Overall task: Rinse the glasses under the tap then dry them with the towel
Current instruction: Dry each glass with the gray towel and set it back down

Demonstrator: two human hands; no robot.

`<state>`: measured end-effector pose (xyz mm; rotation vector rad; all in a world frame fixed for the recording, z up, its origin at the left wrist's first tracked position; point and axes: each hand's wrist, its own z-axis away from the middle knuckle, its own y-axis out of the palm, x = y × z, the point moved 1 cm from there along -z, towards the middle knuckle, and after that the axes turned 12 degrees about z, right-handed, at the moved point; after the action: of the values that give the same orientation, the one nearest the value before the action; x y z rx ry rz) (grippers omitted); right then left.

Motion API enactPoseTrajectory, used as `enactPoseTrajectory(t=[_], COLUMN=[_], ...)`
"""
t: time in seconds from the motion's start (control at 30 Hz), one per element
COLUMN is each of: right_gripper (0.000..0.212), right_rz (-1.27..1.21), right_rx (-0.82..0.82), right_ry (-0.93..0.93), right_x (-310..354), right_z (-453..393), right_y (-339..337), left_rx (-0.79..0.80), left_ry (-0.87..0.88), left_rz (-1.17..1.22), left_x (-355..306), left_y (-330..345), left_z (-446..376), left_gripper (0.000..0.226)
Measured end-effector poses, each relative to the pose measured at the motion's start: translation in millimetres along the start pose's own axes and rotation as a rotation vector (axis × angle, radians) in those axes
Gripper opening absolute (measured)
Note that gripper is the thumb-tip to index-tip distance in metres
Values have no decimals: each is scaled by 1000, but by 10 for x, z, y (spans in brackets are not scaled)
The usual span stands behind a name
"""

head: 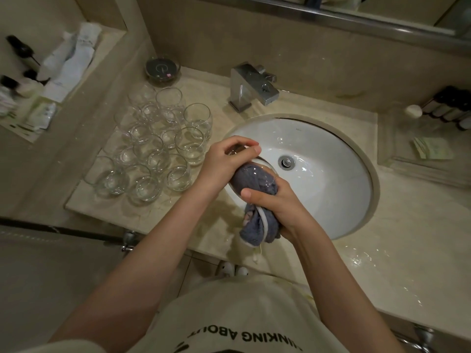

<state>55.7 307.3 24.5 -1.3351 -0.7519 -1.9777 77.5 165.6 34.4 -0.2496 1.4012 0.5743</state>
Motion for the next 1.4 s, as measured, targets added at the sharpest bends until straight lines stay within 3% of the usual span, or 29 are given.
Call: enactPoseTrajectory(t=[0.13, 0.27, 0.4, 0.53, 0.6, 0.7, 0.77, 0.83, 0.9, 1.0, 1.03, 1.1, 1.17, 1.3, 1.4], right_gripper=[48, 50, 37, 46, 37, 37, 39, 39, 43, 95, 102, 84, 67, 70, 56], right_rz=[-77, -128, -407, -485, -432, -266, -159, -161, -319, -624, -697, -792, -729, -305, -233], right_rx=[2, 10, -6, -62, -114, -195, -230, -228, -173, -47, -13, -4, -67, -205, -210], right_ry=[36, 66, 113, 110, 74, 19, -11, -15, 28, 190, 234, 276, 229, 48, 48], right_x=[-65, -57, -34, -82, -88, -60, -47, -45, -63, -135, -127, -104, -65, -178, -185], right_z=[-17, -9, 16, 25, 47, 72, 75, 67, 66, 95, 136, 202, 221, 134, 120], right_y=[36, 55, 80, 70, 30, -42, -50, -32, -29, -66, -73, -84, -74, -9, 48], left_rx=[5, 22, 51, 112, 146, 256, 293, 275, 271, 306, 315, 321, 320, 201, 185], left_ry=[-16, -32, 55, 115, -31, -472, -546, -445, -313, -114, -33, 64, 42, -320, -259], left_rz=[-66, -90, -56, -96, -153, -334, -446, -606, -612, -434, -371, -311, -322, -516, -618], left_x=[10, 52, 67, 80, -18, -254, -338, -327, -252, -105, -58, -13, -31, -168, -117], left_y=[-17, -43, -26, 33, 65, 56, 69, 91, 101, 59, 52, 59, 79, 154, 124], left_z=[-31, -47, -83, -123, -123, -98, -107, -177, -213, -148, -107, -45, -26, -65, -118], left_gripper=[5, 12, 3, 11, 29, 59, 63, 62, 50, 29, 20, 9, 21, 64, 54])
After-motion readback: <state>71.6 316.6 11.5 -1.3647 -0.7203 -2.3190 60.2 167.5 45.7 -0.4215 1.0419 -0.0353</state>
